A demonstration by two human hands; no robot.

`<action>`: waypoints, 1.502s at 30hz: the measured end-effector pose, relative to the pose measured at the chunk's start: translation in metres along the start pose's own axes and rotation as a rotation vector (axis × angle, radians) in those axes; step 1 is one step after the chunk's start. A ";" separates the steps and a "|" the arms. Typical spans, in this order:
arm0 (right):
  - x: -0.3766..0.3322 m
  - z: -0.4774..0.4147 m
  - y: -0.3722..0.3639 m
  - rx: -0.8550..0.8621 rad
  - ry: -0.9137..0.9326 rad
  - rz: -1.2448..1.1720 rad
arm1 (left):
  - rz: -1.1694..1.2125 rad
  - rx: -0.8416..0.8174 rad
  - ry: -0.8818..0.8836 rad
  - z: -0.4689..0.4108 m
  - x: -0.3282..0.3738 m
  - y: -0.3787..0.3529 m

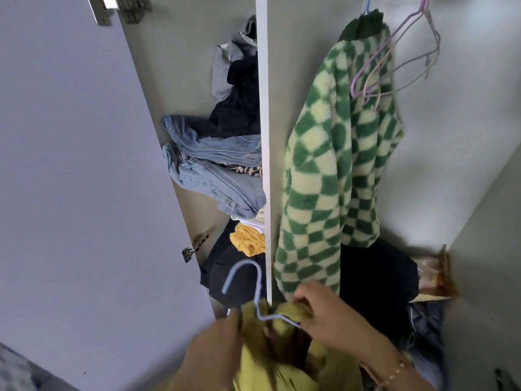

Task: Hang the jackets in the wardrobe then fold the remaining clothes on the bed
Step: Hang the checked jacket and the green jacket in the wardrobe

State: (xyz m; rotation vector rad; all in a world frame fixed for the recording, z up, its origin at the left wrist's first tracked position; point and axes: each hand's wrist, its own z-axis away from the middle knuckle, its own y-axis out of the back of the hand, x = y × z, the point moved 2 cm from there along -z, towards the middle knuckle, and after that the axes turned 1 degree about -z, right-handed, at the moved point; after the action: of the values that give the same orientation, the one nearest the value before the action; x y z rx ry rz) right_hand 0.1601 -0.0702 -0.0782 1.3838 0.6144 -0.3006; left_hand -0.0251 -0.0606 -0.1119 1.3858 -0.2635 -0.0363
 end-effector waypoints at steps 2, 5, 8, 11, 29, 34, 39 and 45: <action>-0.006 0.015 0.023 -0.212 0.039 -0.006 | 0.028 0.196 -0.033 0.001 -0.013 0.040; -0.027 0.029 0.052 -0.559 0.115 -0.171 | 0.277 0.386 -0.123 -0.003 -0.029 0.063; -0.038 0.009 0.085 -0.114 0.156 -0.212 | 0.425 0.524 -0.269 -0.009 -0.021 0.089; -0.065 -0.014 0.089 -0.039 0.235 -0.381 | 0.479 0.526 -0.379 -0.016 -0.011 0.108; -0.098 -0.036 0.129 0.443 0.191 -0.461 | 1.255 0.814 0.214 0.014 0.044 0.017; -0.102 -0.038 0.132 0.522 0.227 -0.380 | 1.040 0.027 0.253 -0.013 0.072 -0.018; -0.079 -0.038 0.133 0.448 0.232 0.033 | 0.951 0.011 0.174 -0.013 0.051 -0.017; -0.024 -0.027 0.140 0.450 0.173 0.078 | 0.901 0.092 0.185 0.004 -0.026 -0.024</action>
State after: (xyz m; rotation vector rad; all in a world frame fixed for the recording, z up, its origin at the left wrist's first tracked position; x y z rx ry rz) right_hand 0.2109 -0.0226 0.0487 1.8769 0.6580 -0.2679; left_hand -0.0484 -0.0640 -0.1391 1.2451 -0.7169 0.8521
